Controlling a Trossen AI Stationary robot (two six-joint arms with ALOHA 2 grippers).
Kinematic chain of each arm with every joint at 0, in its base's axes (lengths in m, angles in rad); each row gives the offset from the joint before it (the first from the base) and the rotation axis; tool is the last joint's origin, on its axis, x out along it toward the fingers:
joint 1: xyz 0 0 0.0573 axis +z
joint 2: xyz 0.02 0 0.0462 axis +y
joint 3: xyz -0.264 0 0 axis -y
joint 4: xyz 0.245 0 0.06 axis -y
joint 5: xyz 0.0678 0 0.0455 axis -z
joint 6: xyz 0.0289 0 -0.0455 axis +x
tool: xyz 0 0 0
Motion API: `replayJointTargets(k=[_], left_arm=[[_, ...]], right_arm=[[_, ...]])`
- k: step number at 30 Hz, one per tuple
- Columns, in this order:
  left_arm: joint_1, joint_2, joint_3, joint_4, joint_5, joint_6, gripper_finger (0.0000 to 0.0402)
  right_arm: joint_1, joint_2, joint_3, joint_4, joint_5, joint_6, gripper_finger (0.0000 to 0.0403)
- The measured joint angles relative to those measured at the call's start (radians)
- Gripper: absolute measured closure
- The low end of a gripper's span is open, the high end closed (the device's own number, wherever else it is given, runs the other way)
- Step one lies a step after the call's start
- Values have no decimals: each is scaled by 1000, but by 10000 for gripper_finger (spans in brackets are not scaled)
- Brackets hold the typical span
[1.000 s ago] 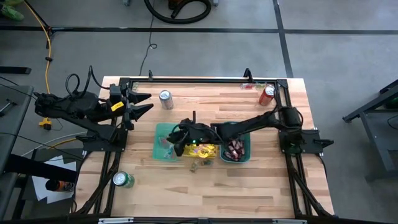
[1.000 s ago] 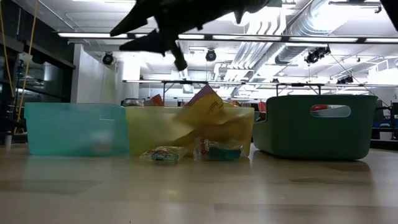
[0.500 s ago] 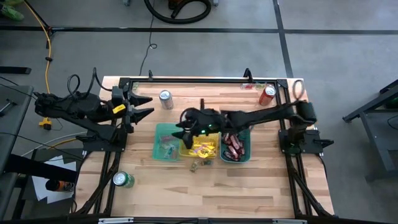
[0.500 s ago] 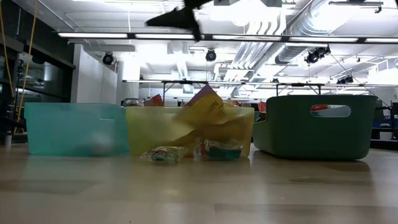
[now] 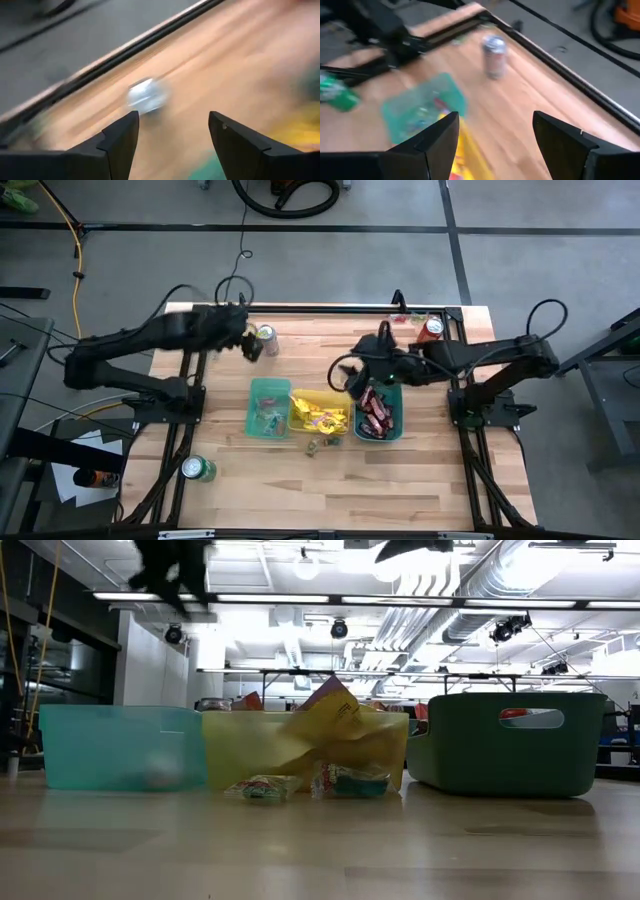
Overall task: Sort candy
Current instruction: Put the green gummy into the green bin
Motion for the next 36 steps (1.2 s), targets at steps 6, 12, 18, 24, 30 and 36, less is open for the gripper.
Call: replayJointTargets(k=[6, 12, 18, 24, 30, 36], left_arm=[[229, 58, -140, -132, -11, -206, 174], [269, 15, -358, -128, -2, -569, 174], [272, 27, -440, -76, -10, -762, 174], [362, 77, -499, 23, 4, -768, 174], [445, 143, -540, 109, -10, -756, 174], [489, 227, -584, 248, 6, -754, 174]], right_arm=[[-122, -16, -1, -180, -26, -89, 155], [-342, -16, -2, -183, -211, -349, 155], [-573, -16, -2, -61, -534, -520, 155], [-681, -16, -2, -12, -715, -516, 155], [-687, -16, -2, -3, -722, -516, 155], [-686, -16, -2, -4, -722, -473, 155]])
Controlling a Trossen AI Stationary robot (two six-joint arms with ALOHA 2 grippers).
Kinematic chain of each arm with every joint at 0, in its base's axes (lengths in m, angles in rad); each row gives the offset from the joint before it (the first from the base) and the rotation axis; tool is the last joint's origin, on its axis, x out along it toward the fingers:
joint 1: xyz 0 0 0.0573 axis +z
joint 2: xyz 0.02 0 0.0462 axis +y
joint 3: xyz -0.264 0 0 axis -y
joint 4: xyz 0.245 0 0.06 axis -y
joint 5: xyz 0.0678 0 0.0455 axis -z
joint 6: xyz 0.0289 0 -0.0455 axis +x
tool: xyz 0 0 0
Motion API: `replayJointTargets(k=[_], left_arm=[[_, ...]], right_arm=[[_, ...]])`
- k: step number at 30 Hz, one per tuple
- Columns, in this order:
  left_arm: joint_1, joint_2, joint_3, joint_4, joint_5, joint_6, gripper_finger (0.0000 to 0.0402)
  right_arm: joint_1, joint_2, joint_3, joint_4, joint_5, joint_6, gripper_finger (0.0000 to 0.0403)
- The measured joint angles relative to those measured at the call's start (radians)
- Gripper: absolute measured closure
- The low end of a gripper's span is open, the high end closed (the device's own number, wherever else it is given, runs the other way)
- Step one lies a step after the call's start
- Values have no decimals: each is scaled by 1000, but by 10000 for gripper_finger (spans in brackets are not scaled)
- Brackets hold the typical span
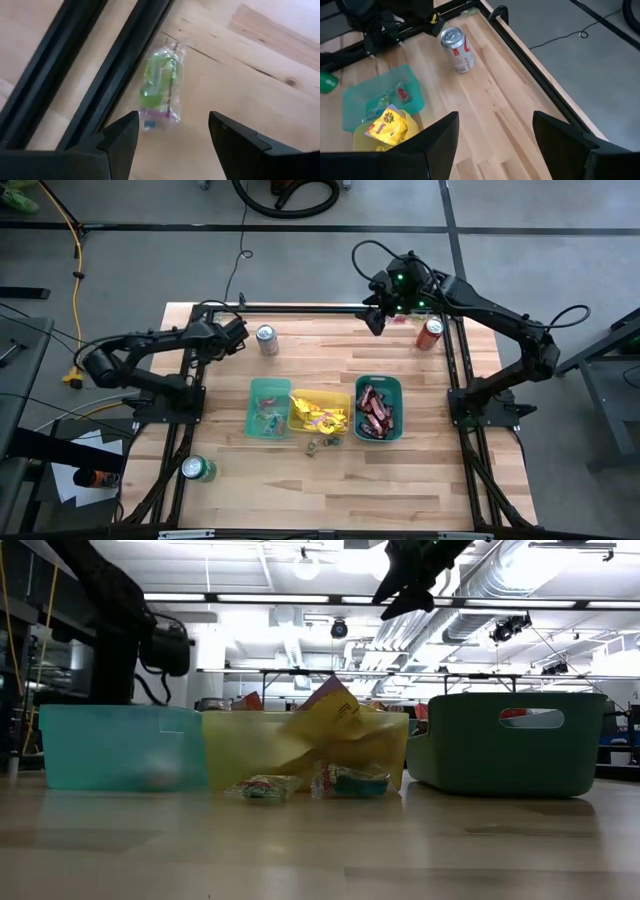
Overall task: Sort candy
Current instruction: Put the green gummy into the green bin
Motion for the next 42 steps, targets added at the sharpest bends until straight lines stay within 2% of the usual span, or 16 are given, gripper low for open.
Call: replayJointTargets(k=[4, 8, 11, 14, 18, 19, 24, 29, 34, 38, 42], left_arm=[[28, 58, -28, 86, -3, -9, 174], [43, 106, -30, 99, -3, -16, 181], [45, 123, -29, 104, 4, 21, 213], [47, 116, -30, 120, 33, 91, 274], [38, 47, -35, 140, 111, 211, 377], [30, 15, -38, 138, 135, 235, 388], [3, -221, -35, 145, 169, 338, 394], [-114, -518, -35, 239, 275, 464, 400], [-310, -732, -34, 390, 365, 530, 401], [-492, -787, -34, 523, 359, 571, 401], [-656, -733, -33, 632, 328, 638, 401]], right_arm=[[0, 0, 0, 0, 0, 28, 155], [0, 0, 0, 0, 0, 49, 155], [0, 0, 0, 0, 0, 60, 155], [0, 0, 0, 0, 0, 63, 155], [0, 0, 0, 0, 1, 66, 155], [0, 0, 0, 0, 1, 67, 155], [2, 0, 0, 20, 1, 92, 155], [20, 0, 0, 90, -4, 92, 155], [51, 0, 0, 197, -93, 121, 155], [83, -2, 0, 249, -166, 171, 155], [120, -31, 0, 244, -180, 229, 155]])
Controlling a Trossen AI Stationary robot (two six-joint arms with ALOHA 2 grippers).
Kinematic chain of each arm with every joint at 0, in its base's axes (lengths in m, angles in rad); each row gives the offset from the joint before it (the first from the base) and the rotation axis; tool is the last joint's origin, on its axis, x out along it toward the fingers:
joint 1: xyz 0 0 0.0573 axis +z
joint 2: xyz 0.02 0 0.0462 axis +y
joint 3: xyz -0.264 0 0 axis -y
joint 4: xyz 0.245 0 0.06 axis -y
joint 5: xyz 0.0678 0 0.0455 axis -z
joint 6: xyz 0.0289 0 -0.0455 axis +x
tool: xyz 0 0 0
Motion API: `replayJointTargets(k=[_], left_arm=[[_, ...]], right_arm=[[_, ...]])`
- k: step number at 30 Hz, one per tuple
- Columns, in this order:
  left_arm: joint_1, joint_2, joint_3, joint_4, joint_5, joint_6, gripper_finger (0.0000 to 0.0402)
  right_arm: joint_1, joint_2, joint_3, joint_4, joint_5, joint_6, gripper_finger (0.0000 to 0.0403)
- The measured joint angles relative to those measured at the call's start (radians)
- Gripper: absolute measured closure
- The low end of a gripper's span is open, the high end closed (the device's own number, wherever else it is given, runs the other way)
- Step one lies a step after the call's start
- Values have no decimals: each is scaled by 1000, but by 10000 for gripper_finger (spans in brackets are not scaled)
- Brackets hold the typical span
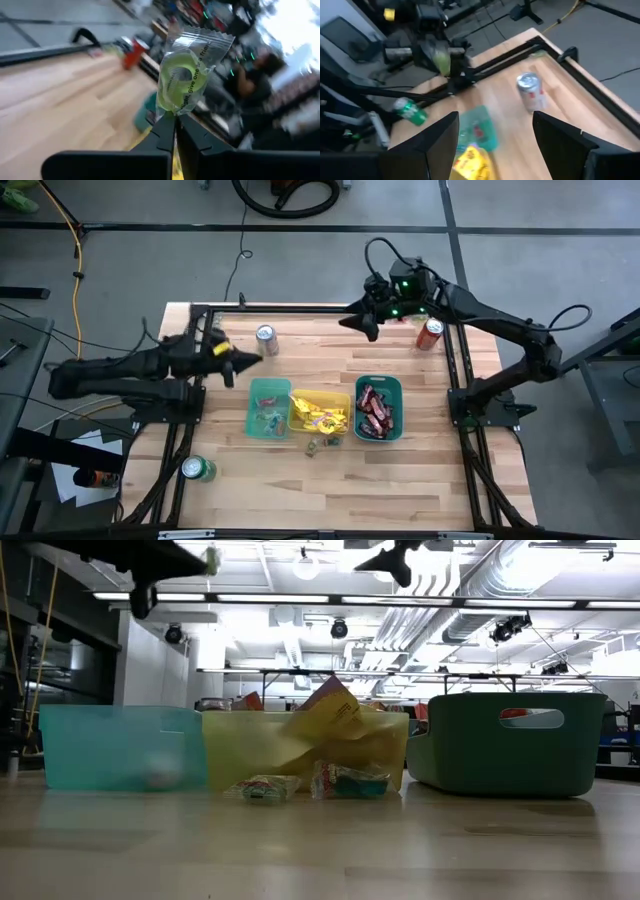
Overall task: Sort candy
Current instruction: Put the green gummy into the green bin, then put the blue gummy into the green bin
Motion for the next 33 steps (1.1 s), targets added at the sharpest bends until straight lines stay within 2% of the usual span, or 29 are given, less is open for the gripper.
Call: replayJointTargets(k=[4, 8, 15, 18, 21, 25, 30, 33], left_arm=[[-109, 75, -1, -2, 1, 85, 401], [-163, 109, -1, -54, 65, 122, 401], [-205, 156, -1, -233, 70, 104, 401], [-204, 191, -1, -246, 64, 74, 390], [-204, 233, -1, -252, 97, 70, 362], [-204, 280, 3, -306, 120, 31, 305], [-204, 306, 78, -377, 116, 16, 229], [-204, 306, 133, -378, 107, 30, 199]], right_arm=[[39, -51, 0, -5, 16, 44, 155], [70, -109, 1, -13, 40, 71, 155], [133, -189, 1, -146, 207, 63, 155], [151, -202, 1, -190, 257, 61, 155], [156, -207, 1, -211, 261, 60, 155], [156, -206, 1, -233, 254, 41, 155], [155, -206, 1, -241, 251, -15, 155], [155, -206, 1, -241, 249, -46, 155]])
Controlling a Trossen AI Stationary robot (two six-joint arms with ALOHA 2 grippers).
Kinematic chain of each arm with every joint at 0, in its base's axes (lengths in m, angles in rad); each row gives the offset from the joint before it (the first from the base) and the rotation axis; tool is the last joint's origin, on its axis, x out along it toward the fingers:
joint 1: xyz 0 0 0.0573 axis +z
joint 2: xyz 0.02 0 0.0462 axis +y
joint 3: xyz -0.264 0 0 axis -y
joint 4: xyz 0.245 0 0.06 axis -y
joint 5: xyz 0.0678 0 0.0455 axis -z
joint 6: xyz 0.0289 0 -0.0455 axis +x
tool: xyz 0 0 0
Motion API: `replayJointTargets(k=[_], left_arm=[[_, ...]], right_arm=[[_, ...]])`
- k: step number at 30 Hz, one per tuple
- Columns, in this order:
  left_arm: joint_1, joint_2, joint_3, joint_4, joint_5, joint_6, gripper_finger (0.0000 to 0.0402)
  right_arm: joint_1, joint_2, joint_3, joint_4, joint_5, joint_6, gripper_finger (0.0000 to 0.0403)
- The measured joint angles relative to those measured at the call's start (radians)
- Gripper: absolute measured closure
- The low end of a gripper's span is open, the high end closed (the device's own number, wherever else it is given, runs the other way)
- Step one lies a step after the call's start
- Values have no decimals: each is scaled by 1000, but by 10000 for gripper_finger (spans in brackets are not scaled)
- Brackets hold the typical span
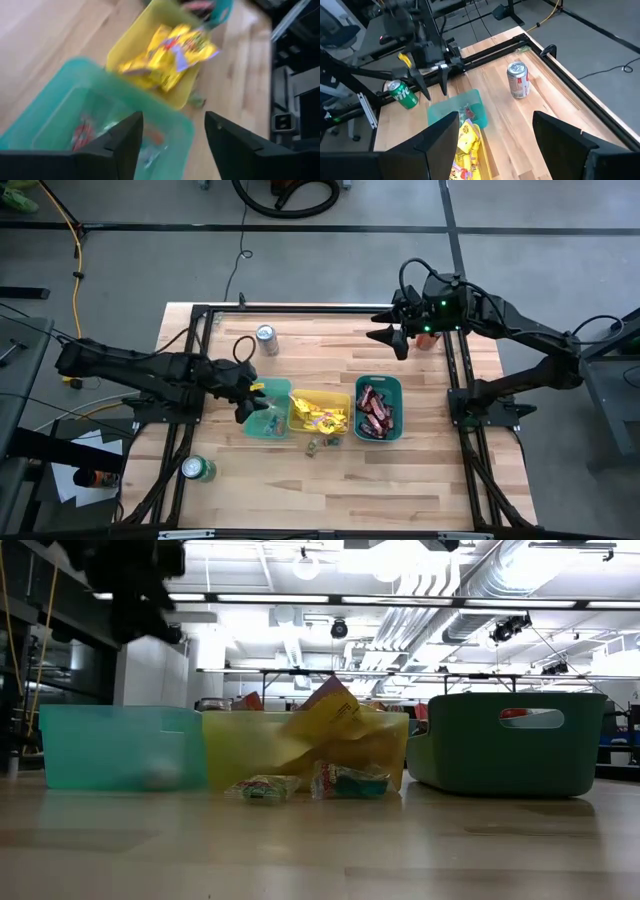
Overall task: Sort candy
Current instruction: Put the blue gummy into the green bin
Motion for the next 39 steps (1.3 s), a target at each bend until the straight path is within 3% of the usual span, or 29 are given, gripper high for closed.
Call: replayJointTargets(k=[8, 13, 20, 24, 32, 39], left_arm=[[0, -14, 122, 1, -3, -38, 190], [-13, -50, 129, 117, -22, -83, 190], [-61, -137, 129, 200, -155, 71, 190], [-65, -227, 129, 203, -159, 133, 191], [-65, -339, 129, 203, -96, 233, 191], [-65, -353, 128, 200, -80, 275, 191]], right_arm=[[0, 0, 0, 3, -12, -26, 155], [0, 0, 0, 15, -100, -20, 155], [103, 0, -1, 70, -147, 134, 155], [216, 13, -2, 117, -72, 221, 155], [398, 92, -2, 200, 226, 375, 155], [479, 240, -2, 248, 185, 493, 155]])
